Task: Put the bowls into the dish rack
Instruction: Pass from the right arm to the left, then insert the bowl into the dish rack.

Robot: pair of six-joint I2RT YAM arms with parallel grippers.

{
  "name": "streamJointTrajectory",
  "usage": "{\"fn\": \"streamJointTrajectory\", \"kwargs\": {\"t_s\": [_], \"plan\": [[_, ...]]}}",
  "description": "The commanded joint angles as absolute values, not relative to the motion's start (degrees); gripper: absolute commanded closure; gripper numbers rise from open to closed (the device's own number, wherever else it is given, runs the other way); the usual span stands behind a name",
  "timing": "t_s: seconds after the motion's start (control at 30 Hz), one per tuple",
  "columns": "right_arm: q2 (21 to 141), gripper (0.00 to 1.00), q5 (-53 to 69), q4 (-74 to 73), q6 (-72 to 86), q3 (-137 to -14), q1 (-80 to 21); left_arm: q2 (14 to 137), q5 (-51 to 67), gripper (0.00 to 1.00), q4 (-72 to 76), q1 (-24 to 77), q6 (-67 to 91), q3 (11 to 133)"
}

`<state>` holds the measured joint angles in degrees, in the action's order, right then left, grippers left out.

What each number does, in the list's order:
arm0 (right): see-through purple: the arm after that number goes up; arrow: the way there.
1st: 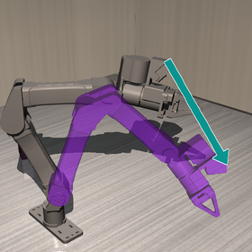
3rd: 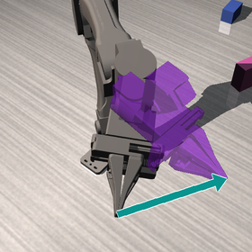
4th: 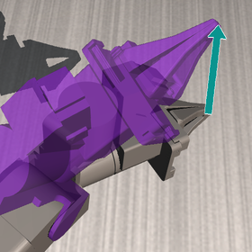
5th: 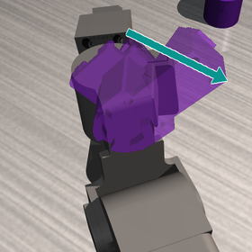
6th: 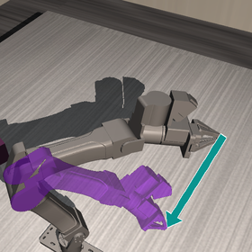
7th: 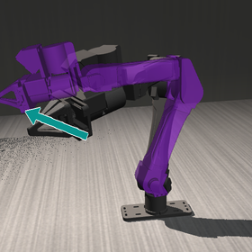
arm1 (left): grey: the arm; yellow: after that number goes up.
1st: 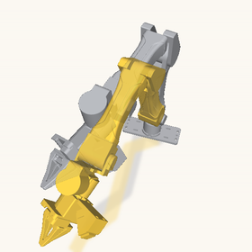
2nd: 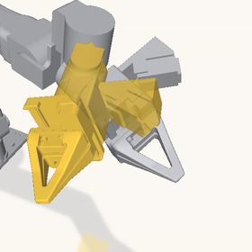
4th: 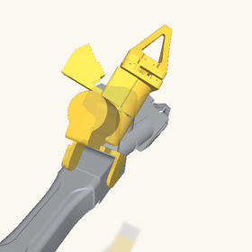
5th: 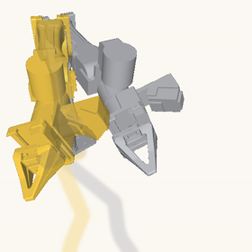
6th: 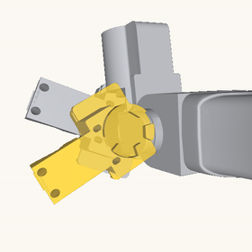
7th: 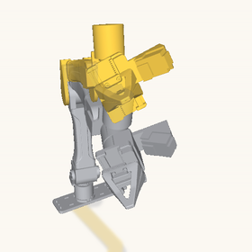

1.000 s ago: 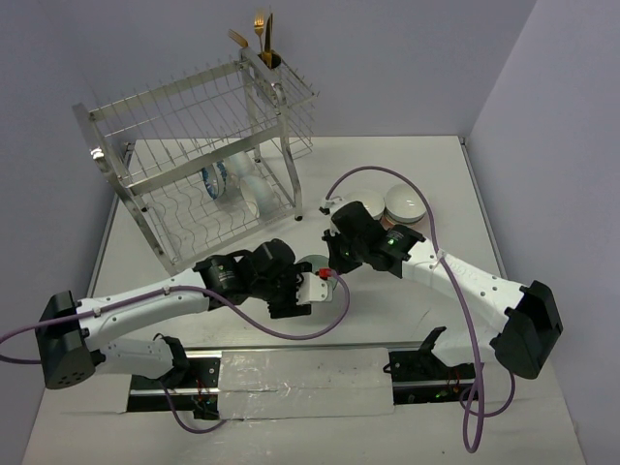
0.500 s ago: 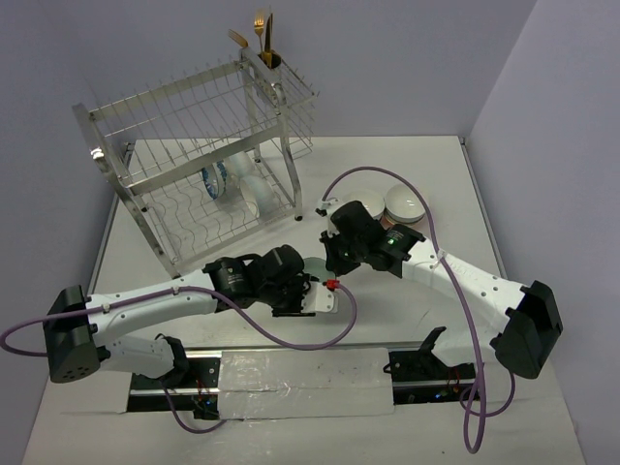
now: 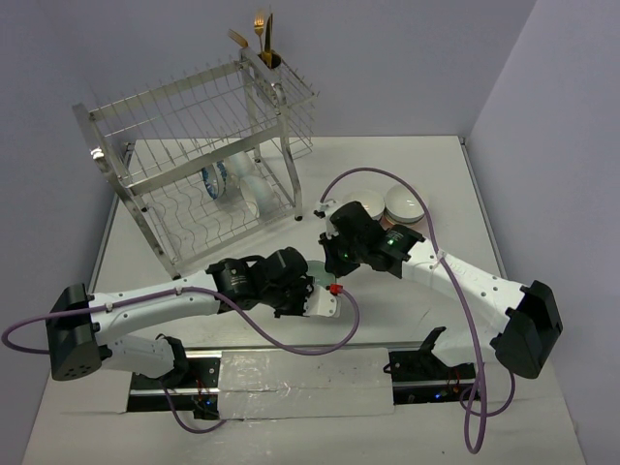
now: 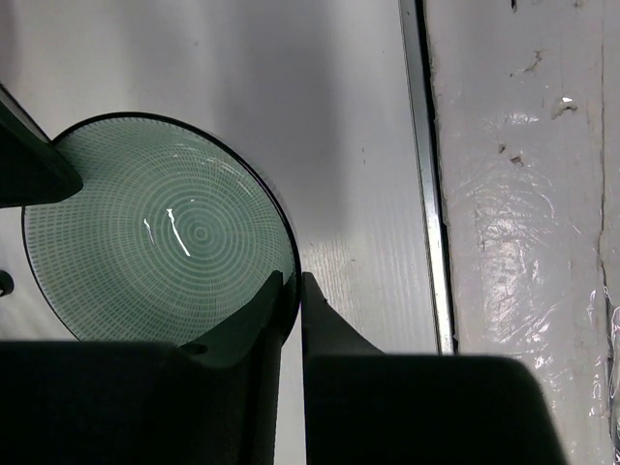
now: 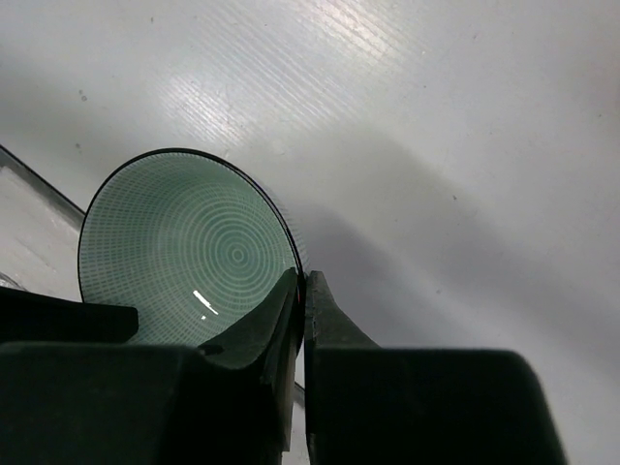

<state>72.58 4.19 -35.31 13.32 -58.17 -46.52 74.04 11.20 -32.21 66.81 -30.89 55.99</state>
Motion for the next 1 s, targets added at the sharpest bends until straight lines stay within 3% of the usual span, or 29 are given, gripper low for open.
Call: {"fn": "streamJointTrajectory", "kwargs": {"t_s": [0.0, 0.07, 0.1, 0.2, 0.4, 0.63, 0.97], "plan": [[70.40, 0.90, 5.19, -31.82, 13.36, -60.21, -46.84, 74.36, 11.69, 1.00, -32.08, 66.97, -29.80, 57.66], [70.49, 0.70, 5.01, -32.17, 12.92, -59.94, -46.84, 74.00, 11.34, 1.00, -30.51, 66.97, -28.74, 56.69], [70.49, 0.42, 5.10, -32.34, 12.83, -59.85, -46.85, 73.74, 11.25, 1.00, -29.80, 66.97, -28.39, 56.25], [70.93, 0.17, 4.40, -32.70, 12.66, -59.42, -46.67, 72.69, 12.21, 1.00, -25.16, 66.97, -24.19, 53.18], [68.30, 0.09, -2.17, -33.31, 13.09, -58.71, -45.71, 68.12, 7.21, 1.00, -12.16, 66.45, -13.30, 44.84], [56.72, 0.01, -14.05, -29.89, 16.43, -54.51, -41.40, 55.21, 4.05, 1.00, 3.23, 55.82, -0.80, 34.64], [40.79, 0.00, -12.05, -16.53, 18.72, -42.63, -39.73, 43.77, -4.56, 1.00, 31.77, 40.00, 17.30, 21.37]]}}
